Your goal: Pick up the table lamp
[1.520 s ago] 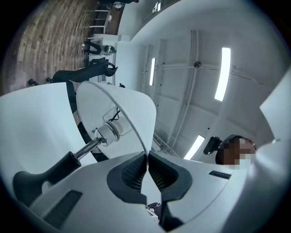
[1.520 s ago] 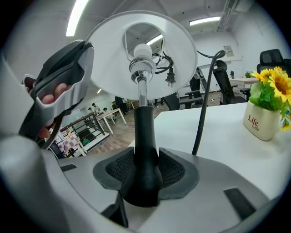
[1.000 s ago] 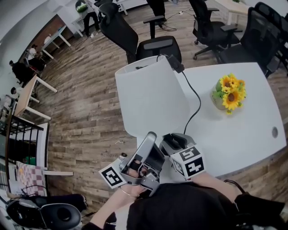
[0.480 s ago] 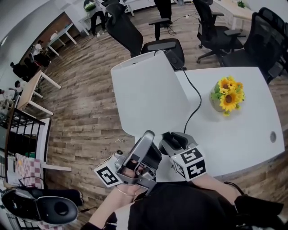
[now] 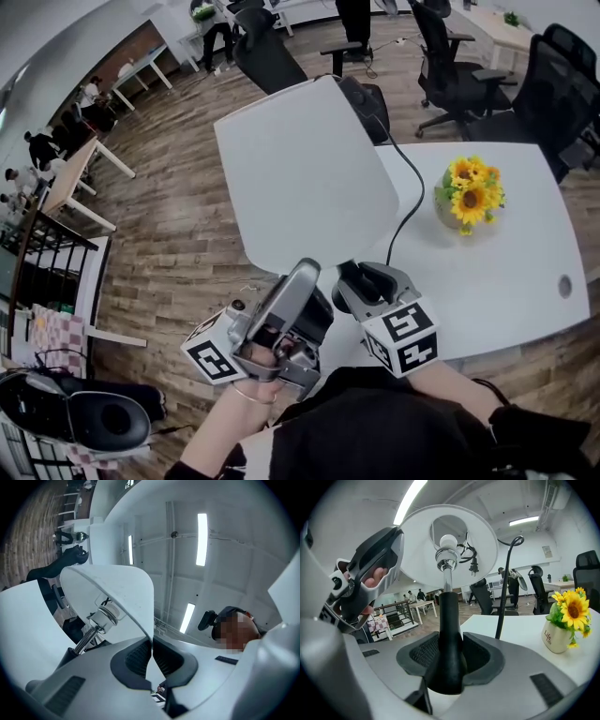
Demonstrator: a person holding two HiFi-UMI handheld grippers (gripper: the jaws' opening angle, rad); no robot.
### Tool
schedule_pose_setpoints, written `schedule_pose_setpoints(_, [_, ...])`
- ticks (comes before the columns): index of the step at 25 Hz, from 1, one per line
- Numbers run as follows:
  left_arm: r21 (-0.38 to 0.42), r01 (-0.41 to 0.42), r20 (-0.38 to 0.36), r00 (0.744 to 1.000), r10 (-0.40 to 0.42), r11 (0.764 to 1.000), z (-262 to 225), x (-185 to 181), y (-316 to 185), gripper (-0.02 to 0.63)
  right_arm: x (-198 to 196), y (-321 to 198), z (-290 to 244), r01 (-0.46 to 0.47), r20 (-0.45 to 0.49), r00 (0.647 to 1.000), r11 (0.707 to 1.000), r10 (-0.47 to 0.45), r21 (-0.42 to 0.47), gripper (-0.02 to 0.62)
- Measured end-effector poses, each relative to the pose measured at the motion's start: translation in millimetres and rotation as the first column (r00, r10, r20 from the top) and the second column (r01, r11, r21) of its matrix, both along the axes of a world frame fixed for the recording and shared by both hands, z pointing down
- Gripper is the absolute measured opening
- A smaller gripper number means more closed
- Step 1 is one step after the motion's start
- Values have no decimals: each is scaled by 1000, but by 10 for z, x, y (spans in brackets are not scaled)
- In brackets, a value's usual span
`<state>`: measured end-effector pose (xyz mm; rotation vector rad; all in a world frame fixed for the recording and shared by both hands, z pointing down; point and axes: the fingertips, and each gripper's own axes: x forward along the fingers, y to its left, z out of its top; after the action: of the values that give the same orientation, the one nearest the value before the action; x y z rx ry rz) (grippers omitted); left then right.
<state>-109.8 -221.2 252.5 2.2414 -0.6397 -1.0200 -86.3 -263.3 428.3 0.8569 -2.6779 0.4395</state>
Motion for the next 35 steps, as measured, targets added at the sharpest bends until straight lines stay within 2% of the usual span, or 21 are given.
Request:
schedule_pose_setpoints(7, [63,-43,29,999,41,997,-226,80,445,18,19,345,-241,-29,15,999,999,28,42,170])
schedule_pose_setpoints(11, [83,-58,12,998,58,995,-309,12,864,18,12,724,-356,-53,23,998,996,51,67,170])
schedule_pose_setpoints(13, [96,-68,28,997,65,993,-351,-15,1103,18,-17,951,-401,-56,27,998,995,55,76,170])
schedule_pose_setpoints(25, [111,-96,86,993,87,989,-381,-56,2170,18,-92,2051,-399,-77,36,997,996,75,51,170])
schedule_pose_setpoints(30, [140,-108,100,991,94,984,-384,64,2462,18,11,2322,-399,-78,34,997,995,76,69,170])
schedule_pose_setpoints(35, [159,-89,119,990,70,983,-449,204,2590,17,84,2424,-463,-41,33,999,997,39,73,170])
